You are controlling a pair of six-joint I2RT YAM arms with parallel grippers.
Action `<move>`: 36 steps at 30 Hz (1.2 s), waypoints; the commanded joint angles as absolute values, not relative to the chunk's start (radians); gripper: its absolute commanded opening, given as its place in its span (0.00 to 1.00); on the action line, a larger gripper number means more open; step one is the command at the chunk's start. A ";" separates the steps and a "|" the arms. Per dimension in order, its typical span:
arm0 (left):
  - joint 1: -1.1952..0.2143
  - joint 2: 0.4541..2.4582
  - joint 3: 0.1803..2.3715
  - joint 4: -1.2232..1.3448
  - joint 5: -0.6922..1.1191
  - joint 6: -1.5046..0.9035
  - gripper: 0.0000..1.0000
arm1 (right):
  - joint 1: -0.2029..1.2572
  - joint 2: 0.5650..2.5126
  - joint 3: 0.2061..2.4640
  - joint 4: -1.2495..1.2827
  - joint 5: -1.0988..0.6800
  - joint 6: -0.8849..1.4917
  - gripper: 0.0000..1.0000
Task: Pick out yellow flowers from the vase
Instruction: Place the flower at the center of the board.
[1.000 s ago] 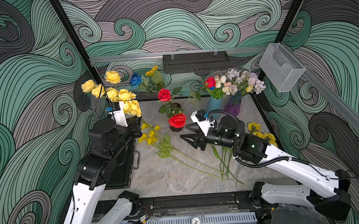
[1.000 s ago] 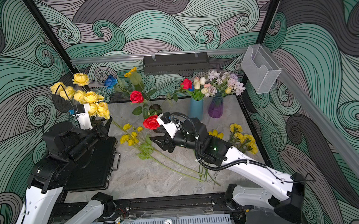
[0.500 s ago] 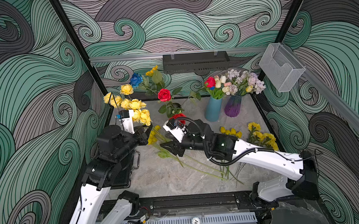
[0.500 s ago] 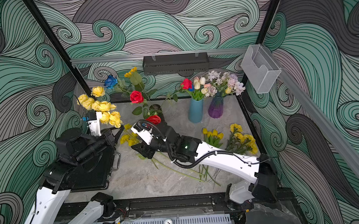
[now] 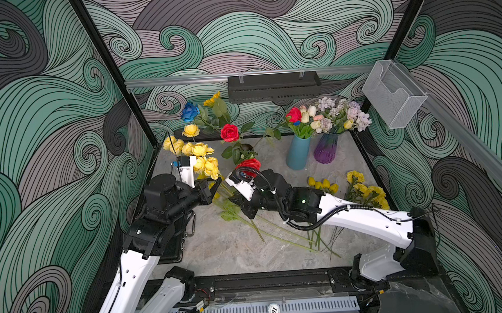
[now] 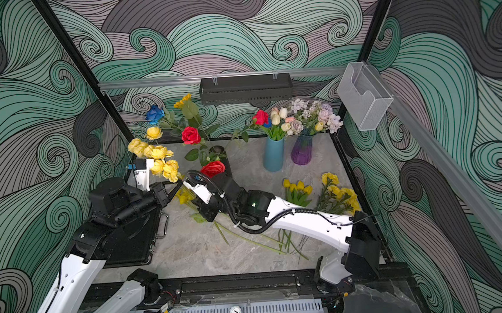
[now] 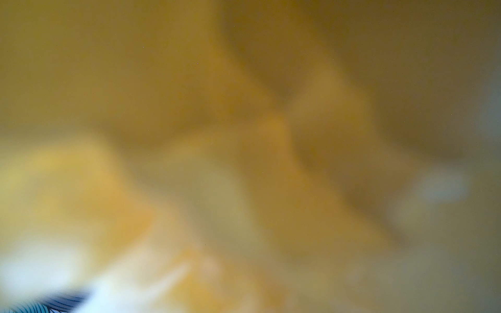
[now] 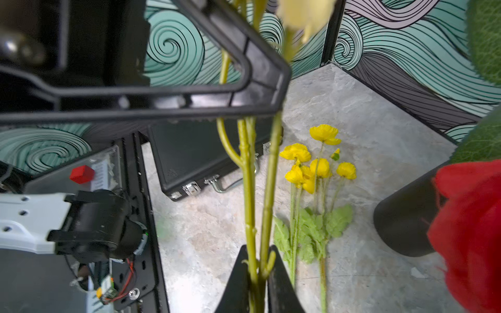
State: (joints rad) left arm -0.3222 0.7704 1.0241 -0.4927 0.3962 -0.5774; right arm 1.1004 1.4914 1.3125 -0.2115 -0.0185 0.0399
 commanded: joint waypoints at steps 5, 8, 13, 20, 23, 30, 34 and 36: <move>-0.327 0.722 1.017 -0.513 0.284 -0.515 0.29 | 1.102 1.509 1.334 -0.245 0.032 0.020 0.01; -0.327 0.673 1.040 -0.569 0.122 -0.433 0.43 | 1.101 1.506 1.315 -0.251 0.046 0.013 0.00; -0.327 0.576 1.109 -0.619 -0.118 -0.333 0.71 | 1.101 1.493 1.262 -0.264 0.067 0.012 0.00; -0.327 0.513 1.139 -0.573 -0.319 -0.263 0.75 | 1.102 1.472 1.168 -0.282 0.049 -0.004 0.00; -0.326 0.498 1.111 -0.531 -0.329 -0.247 0.75 | 1.102 1.461 1.117 -0.288 0.062 -0.013 0.00; -0.326 0.514 1.040 -0.491 -0.320 -0.245 0.76 | 1.096 1.450 1.010 -0.275 0.084 -0.061 0.00; -0.326 0.511 1.012 -0.472 -0.318 -0.256 0.76 | 1.073 1.461 0.987 -0.266 0.099 -0.080 0.00; -0.327 0.508 1.007 -0.473 -0.310 -0.260 0.76 | 1.066 1.475 0.977 -0.258 0.102 -0.091 0.00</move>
State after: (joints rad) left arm -0.3222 0.5114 1.0088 -0.5133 -0.3035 -0.2691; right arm 1.0794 1.4822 0.9852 -0.2955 0.0753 -0.0540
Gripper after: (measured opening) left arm 0.759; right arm 0.090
